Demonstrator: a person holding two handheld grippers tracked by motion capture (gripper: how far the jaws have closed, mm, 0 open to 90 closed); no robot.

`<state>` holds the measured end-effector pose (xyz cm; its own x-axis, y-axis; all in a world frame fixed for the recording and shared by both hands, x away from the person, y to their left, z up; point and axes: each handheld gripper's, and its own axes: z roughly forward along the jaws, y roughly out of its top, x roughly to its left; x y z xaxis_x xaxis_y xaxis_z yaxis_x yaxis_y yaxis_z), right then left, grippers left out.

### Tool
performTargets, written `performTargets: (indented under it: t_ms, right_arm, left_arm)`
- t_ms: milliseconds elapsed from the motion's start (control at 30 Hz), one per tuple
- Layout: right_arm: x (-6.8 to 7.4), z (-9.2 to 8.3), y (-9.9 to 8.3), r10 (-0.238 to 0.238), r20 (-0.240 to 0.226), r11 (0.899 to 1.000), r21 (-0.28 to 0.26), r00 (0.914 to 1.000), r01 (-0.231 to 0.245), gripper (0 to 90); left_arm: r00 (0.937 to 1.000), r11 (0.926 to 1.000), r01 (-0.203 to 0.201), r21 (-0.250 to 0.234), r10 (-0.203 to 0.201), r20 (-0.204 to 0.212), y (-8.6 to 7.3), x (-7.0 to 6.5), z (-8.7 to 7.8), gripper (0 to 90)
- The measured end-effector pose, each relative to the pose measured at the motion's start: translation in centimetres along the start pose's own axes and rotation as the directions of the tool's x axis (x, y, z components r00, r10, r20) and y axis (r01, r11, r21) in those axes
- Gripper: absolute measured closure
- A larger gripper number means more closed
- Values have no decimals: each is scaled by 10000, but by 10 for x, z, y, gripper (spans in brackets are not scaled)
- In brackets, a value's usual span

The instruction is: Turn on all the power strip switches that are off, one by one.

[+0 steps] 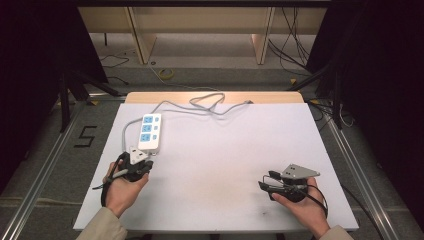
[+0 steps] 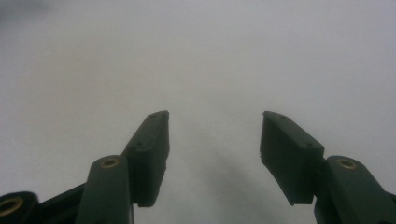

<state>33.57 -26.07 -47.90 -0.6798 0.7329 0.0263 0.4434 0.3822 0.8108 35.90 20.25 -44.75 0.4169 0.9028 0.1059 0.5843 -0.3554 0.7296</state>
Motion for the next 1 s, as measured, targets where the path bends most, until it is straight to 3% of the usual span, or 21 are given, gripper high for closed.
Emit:
performTargets:
  t_ms: [1000]
  right_arm:
    - [1,1,0,-77,-57,10000,6,10000,77,425]
  left_arm:
    - [9984,9995,261,173,-252,-506,24,17,13,898]
